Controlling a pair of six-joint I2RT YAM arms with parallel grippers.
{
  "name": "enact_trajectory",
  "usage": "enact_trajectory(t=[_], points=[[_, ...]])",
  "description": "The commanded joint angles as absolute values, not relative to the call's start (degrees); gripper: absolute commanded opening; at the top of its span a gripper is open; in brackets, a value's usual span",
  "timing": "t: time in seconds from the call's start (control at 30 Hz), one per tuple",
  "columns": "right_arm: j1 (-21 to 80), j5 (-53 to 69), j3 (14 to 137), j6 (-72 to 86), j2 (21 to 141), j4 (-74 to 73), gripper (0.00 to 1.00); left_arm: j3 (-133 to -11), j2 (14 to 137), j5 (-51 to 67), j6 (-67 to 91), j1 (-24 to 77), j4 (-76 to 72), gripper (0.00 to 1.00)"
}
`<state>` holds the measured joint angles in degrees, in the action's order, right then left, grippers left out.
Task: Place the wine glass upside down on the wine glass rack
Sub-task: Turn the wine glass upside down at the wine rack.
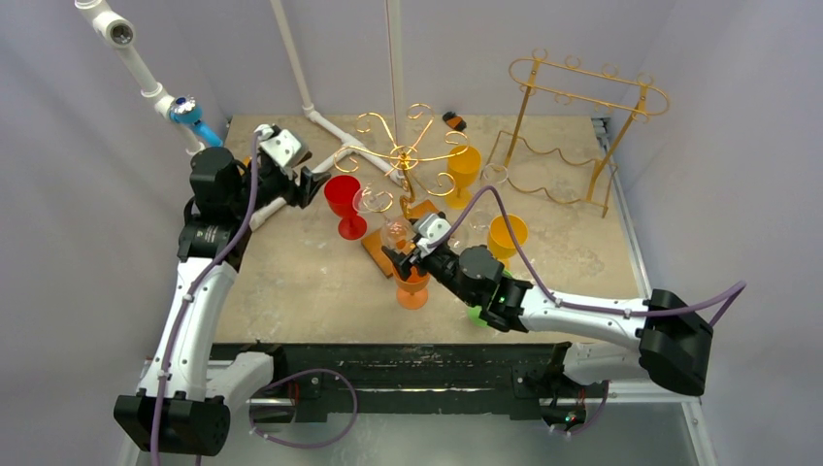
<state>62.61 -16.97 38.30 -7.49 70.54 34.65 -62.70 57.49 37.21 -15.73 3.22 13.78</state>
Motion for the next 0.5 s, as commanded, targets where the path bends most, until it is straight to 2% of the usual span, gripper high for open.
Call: enact_trajectory(t=[0.0,0.27,0.3,0.33,0.4,0.47], points=[[62.6,-19.1,36.9,-6.5,69.1,45.0,0.0,-66.0,57.5,36.0,-13.8,3.7,11.8,0.56],[62.6,-22.6,34.8,-4.3,72.7,51.6,0.0,-66.4,57.3,36.1,-14.1,3.7,12.0,0.56],[62.6,-23.0,35.0,-4.0,73.3,51.8,0.03,-66.5,57.3,36.1,-14.1,3.7,12.1,0.56],[62.5,-23.4,35.0,-3.7,74.0,52.1,0.11,-66.5,57.3,36.2,-14.1,3.7,12.1,0.56],[62.6,-24.2,35.2,-3.4,75.2,52.7,0.34,-66.5,57.3,36.3,-14.1,3.7,12.1,0.56],[62.6,-25.4,35.4,-3.3,76.4,53.6,0.43,-66.6,57.3,36.3,-14.1,3.7,12.0,0.56]])
